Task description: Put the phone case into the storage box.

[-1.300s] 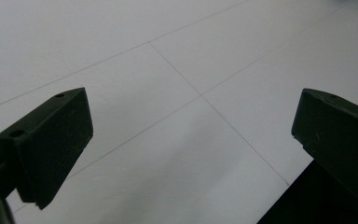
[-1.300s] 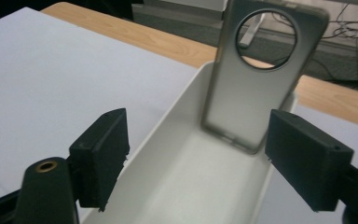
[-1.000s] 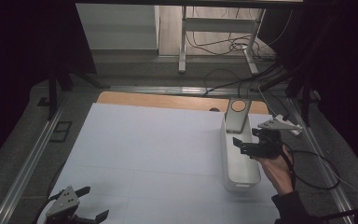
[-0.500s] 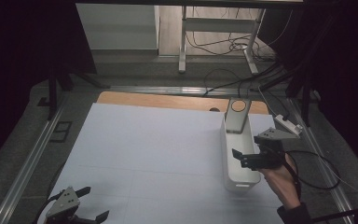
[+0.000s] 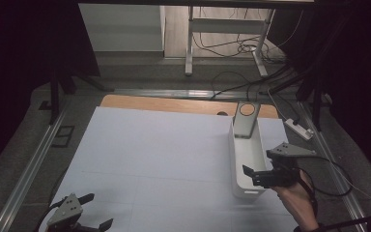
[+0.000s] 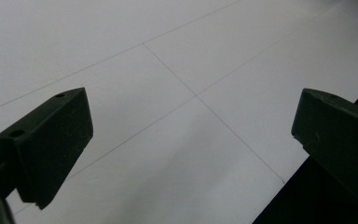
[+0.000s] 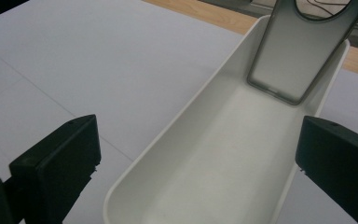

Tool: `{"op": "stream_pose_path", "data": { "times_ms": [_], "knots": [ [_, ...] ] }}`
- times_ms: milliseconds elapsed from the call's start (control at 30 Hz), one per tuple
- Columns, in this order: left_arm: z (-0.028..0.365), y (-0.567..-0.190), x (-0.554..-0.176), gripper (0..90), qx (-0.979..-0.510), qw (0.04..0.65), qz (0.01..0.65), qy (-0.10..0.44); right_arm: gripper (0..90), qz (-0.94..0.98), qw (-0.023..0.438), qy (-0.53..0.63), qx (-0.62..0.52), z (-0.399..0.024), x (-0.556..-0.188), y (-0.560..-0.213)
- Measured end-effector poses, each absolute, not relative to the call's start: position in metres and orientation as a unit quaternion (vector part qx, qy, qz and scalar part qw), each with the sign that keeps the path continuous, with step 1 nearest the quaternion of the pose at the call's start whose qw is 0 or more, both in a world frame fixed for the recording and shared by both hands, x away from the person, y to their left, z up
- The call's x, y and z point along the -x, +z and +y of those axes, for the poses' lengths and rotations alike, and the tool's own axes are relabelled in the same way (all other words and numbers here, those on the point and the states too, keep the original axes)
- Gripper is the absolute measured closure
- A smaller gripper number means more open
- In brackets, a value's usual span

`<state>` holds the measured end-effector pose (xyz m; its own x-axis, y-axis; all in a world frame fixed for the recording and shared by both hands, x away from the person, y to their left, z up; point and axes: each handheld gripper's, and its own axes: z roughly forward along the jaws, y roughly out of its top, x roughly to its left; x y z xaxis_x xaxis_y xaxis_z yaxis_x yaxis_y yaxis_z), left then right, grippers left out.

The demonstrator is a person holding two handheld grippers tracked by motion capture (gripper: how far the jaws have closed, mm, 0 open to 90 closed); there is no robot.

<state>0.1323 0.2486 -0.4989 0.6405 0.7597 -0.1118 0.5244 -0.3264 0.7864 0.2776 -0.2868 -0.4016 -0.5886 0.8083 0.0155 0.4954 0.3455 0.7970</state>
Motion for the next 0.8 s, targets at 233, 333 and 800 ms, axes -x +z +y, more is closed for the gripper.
{"op": "stream_pose_path", "data": {
  "times_ms": [233, 333, 800],
  "knots": [
    [0.249, -0.499, -0.132, 0.0, -0.802, 0.421, 0.4, 0.137, 0.0, 0.799, 0.189, 0.399, -0.408, -0.286, -0.267, -0.404],
    [0.249, -0.499, -0.132, 0.0, -0.802, 0.422, 0.4, 0.138, 0.0, 0.8, 0.189, 0.399, -0.406, -0.285, -0.263, -0.404],
    [0.25, -0.499, -0.132, 0.0, -0.8, 0.424, 0.401, 0.138, 0.0, 0.8, 0.187, 0.402, -0.404, -0.287, -0.237, -0.406]
  ]
}}
